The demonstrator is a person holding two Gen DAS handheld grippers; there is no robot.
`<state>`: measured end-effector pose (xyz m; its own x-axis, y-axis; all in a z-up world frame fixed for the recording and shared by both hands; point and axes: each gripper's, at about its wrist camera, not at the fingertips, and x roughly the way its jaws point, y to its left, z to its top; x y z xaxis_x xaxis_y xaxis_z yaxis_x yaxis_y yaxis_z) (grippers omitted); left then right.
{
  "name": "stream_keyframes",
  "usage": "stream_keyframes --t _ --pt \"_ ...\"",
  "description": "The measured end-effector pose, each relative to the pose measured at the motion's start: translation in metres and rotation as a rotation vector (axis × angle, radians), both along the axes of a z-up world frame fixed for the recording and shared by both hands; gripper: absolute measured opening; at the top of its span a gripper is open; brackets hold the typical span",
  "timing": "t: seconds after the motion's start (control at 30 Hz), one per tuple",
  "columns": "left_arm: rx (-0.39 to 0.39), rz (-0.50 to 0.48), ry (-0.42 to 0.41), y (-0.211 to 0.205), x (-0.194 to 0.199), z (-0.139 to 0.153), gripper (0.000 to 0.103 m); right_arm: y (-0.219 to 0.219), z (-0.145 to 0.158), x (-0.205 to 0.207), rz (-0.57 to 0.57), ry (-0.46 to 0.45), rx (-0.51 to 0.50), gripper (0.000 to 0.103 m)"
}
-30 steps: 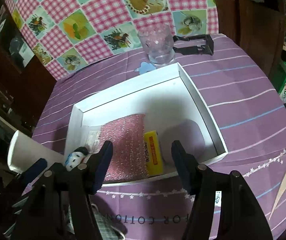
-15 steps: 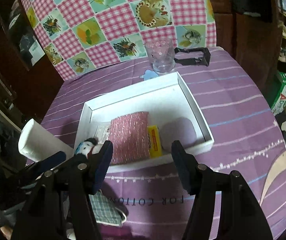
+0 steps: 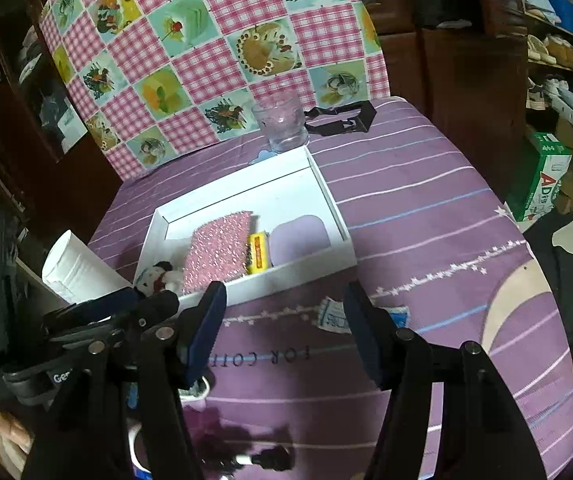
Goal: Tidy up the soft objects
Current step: 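Withdraw both grippers from the box and move the right gripper to the toothpaste tube, then grasp the blue-white toothpaste tube with the right gripper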
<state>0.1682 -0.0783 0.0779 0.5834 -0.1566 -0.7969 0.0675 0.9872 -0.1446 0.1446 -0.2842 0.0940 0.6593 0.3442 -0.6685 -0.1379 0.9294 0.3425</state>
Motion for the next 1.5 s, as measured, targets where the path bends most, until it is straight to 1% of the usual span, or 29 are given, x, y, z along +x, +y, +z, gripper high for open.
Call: stream_keyframes --t 0.13,0.27,0.4,0.43,0.5,0.57,0.67,0.77,0.83,0.87,0.93,1.03,1.17,1.27,1.37,1.5 --pt "0.038 -0.016 0.005 -0.008 0.000 -0.005 0.067 -0.004 -0.007 -0.006 0.001 -0.009 -0.015 0.062" --pt "0.084 -0.012 0.000 -0.012 0.001 -0.010 0.067 -0.010 -0.014 -0.013 -0.015 -0.047 -0.031 0.062" --pt "0.086 -0.026 0.018 -0.015 0.002 -0.016 0.067 -0.012 -0.017 -0.018 -0.034 -0.029 -0.064 0.062" --pt "0.091 -0.032 0.023 -0.017 0.002 -0.018 0.067 -0.010 -0.016 -0.019 -0.036 -0.023 -0.085 0.062" --pt "0.109 -0.038 0.027 -0.021 0.002 -0.021 0.067 -0.008 -0.016 -0.020 -0.026 -0.023 -0.096 0.062" --pt "0.117 -0.042 0.030 -0.023 0.002 -0.023 0.067 -0.004 -0.019 -0.020 0.006 0.002 -0.090 0.062" --pt "0.099 -0.056 0.040 -0.025 0.001 -0.023 0.067 0.001 -0.027 -0.017 0.037 0.049 -0.099 0.062" --pt "0.089 -0.063 0.042 -0.026 0.000 -0.022 0.067 0.001 -0.034 -0.015 0.019 0.087 -0.142 0.062" --pt "0.092 -0.066 0.039 -0.026 -0.001 -0.021 0.067 -0.003 -0.037 -0.014 -0.002 0.104 -0.151 0.062" --pt "0.091 -0.068 0.040 -0.026 -0.002 -0.020 0.067 -0.006 -0.038 -0.013 -0.006 0.116 -0.138 0.061" --pt "0.089 -0.076 0.047 -0.027 -0.002 -0.020 0.067 -0.012 -0.040 -0.011 0.002 0.144 -0.082 0.055" --pt "0.100 -0.081 0.059 -0.029 -0.002 -0.022 0.067 -0.019 -0.042 -0.009 0.003 0.169 -0.016 0.050" --pt "0.100 -0.075 0.064 -0.027 -0.001 -0.025 0.067 -0.019 -0.041 -0.008 -0.039 0.110 -0.065 0.050" --pt "0.074 -0.069 0.088 -0.023 0.002 -0.028 0.067 -0.025 -0.049 -0.001 -0.075 0.093 -0.039 0.050" --pt "0.038 -0.070 0.108 -0.019 0.005 -0.031 0.067 -0.033 -0.058 0.008 -0.108 0.112 -0.022 0.050" --pt "0.028 -0.067 0.110 -0.019 0.006 -0.033 0.067 -0.053 -0.063 0.011 -0.192 0.135 0.007 0.050"
